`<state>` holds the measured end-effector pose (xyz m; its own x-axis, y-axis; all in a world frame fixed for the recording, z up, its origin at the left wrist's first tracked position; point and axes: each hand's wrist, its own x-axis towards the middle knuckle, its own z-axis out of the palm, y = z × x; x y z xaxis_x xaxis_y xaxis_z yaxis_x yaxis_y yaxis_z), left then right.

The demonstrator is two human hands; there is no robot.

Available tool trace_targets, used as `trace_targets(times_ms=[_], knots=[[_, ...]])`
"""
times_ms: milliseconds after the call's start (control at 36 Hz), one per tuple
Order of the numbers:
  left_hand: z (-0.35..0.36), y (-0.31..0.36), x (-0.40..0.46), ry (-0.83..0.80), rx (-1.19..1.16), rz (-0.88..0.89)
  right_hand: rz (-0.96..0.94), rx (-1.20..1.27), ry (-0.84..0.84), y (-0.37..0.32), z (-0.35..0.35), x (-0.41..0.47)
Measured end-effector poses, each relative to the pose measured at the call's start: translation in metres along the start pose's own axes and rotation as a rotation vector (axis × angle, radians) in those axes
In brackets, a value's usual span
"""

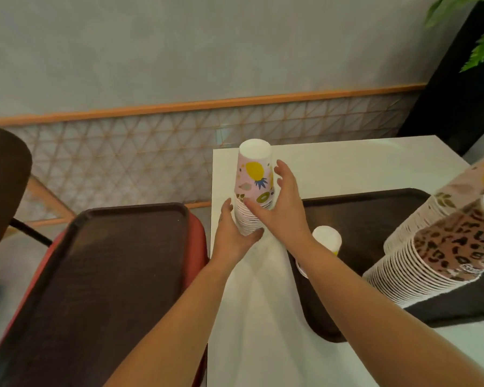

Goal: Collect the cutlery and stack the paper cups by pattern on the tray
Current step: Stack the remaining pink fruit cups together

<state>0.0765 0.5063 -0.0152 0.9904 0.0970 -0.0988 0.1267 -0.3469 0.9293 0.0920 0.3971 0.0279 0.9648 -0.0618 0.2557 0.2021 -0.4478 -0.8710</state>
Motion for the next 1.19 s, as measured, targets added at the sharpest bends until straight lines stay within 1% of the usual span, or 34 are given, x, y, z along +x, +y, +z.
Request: trace_targets(times_ms=[111,194,333,556,639,722,889,944,1083,1194], knots=[[0.006,-0.008,0.012,0.007,-0.053,0.038,0.010,0.072,-0.008,0.004,0.014,0.010],[0.014,-0.015,0.020,-0.008,-0.091,0.009,0.039,0.075,-0.021,0.008,0.018,0.012],[0.018,-0.031,0.024,0.028,0.013,0.001,0.080,0.098,-0.019,0.012,0.018,0.012],[0.017,-0.044,0.009,0.008,0.011,-0.068,0.122,0.082,-0.069,0.005,0.007,-0.005],[0.019,-0.066,0.003,0.010,0.010,-0.084,0.153,0.093,-0.101,-0.001,-0.001,-0.017],[0.011,-0.057,-0.024,0.006,0.037,-0.068,0.181,0.113,-0.131,-0.006,-0.010,-0.033],[0.005,-0.058,-0.072,-0.027,-0.043,-0.066,0.201,0.137,-0.164,-0.017,-0.025,-0.068],[0.003,-0.056,-0.085,-0.069,-0.103,-0.073,0.212,0.145,-0.161,-0.020,-0.030,-0.080],[0.000,-0.042,-0.116,-0.159,-0.261,-0.027,0.241,0.175,-0.153,-0.030,-0.043,-0.108],[0.003,-0.036,-0.135,-0.171,-0.276,-0.043,0.238,0.143,-0.200,-0.041,-0.058,-0.123]])
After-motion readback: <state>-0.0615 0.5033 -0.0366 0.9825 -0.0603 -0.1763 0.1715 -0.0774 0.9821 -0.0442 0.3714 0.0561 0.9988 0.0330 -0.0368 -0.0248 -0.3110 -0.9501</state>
